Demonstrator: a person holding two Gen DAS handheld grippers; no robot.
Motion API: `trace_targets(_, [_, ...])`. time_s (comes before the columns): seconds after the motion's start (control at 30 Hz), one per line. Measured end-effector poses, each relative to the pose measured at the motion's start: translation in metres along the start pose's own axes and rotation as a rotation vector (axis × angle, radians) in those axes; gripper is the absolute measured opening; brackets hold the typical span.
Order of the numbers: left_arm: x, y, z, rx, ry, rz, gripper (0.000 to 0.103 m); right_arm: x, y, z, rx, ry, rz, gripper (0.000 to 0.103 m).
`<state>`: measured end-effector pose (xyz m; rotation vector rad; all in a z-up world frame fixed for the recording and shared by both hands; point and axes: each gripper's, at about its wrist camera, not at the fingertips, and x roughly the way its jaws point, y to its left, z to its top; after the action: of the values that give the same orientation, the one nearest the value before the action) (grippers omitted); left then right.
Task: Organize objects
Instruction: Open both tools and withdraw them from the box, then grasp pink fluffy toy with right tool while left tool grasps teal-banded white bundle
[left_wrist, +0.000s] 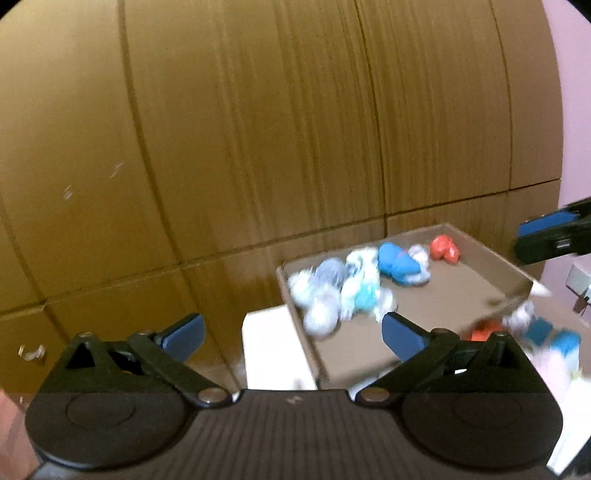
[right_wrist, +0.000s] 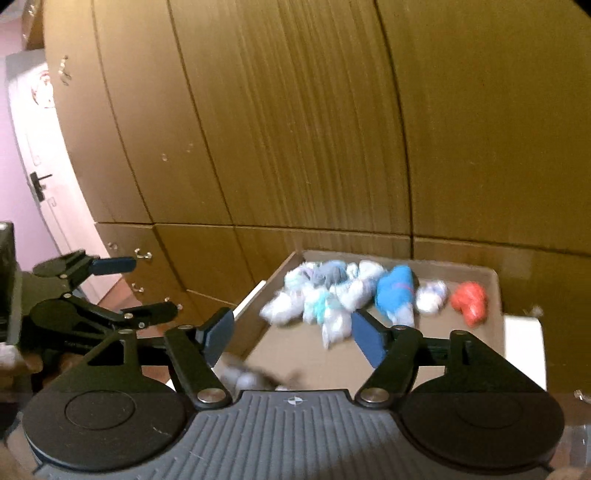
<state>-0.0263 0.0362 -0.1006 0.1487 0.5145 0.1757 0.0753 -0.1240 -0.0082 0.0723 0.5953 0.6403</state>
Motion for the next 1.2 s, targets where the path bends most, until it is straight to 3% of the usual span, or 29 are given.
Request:
trace_targets(0.13, [-0.005,-0.008,-0.045,-0.046,0.02,-0.003,0.102,-0.028,0.012,-0.055,-0.054,-0.029,-0.056,0.08])
trace_targets(0.37, [0.01,-0.021,-0.08,-0.052,0.083,-0.023,0.099,-0.022,0.022,-0.119,-0.245,0.07,-0.136,0.08])
trace_targets(0.57, [0.027,-0.023,-0.085,-0.058,0.101,-0.032,0.097,-0.013,0.001,-0.122,-0.247,0.111,-0.148,0.079])
trace_targets(0.63, [0.034,-0.022,-0.083,-0.061,0.108,-0.041,0.092,-0.012,-0.001,-0.123,-0.264,0.122,-0.137,0.079])
trace_targets(0.83, [0.045,-0.02,-0.086,-0.057,0.104,-0.047,0.091,-0.003,0.002,-0.126,-0.349,0.158,-0.124,0.079])
trace_targets(1.2, [0.055,-0.016,-0.087,-0.084,0.121,-0.064,0.091,0.005,-0.002,-0.127,-0.351,0.167,-0.115,0.08])
